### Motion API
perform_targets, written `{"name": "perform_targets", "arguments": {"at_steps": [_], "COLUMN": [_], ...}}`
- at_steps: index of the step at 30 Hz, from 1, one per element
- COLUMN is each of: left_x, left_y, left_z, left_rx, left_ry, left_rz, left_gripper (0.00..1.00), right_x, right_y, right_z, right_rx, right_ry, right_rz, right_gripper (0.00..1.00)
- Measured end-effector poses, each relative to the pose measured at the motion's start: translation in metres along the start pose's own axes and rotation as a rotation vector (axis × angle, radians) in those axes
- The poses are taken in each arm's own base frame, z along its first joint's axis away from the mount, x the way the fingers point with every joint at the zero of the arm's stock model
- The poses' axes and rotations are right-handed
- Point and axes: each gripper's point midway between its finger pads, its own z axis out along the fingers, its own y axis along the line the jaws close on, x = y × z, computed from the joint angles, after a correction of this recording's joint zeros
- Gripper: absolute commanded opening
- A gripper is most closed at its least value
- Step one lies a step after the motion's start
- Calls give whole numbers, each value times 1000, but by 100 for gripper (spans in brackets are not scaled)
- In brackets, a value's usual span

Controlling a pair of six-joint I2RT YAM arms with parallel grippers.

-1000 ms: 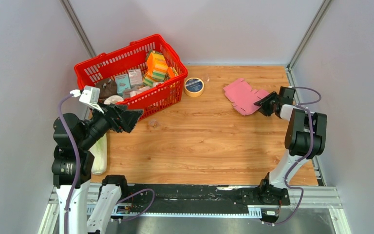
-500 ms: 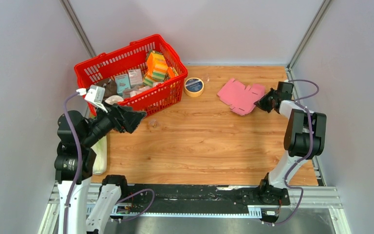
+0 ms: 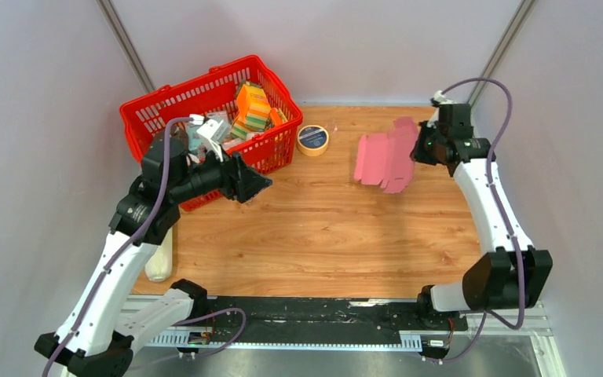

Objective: Fold the paper box

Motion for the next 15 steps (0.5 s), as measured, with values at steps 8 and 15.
{"name": "perform_targets", "arguments": {"at_steps": [8,15], "left_x": [-4,2], "left_y": [-3,-19], "left_z": [35,38], "left_rx": [62,145], "left_ry": [27,56], "left_rz": [31,101], "left_gripper": [73,82], "right_x": [69,123], "right_y": [78,117], "right_z": [-54,-114], "right_rx": [-181,-461], "right_ry": [158,262], "right_rz": [-409,-623], "right_gripper": [0,0]}}
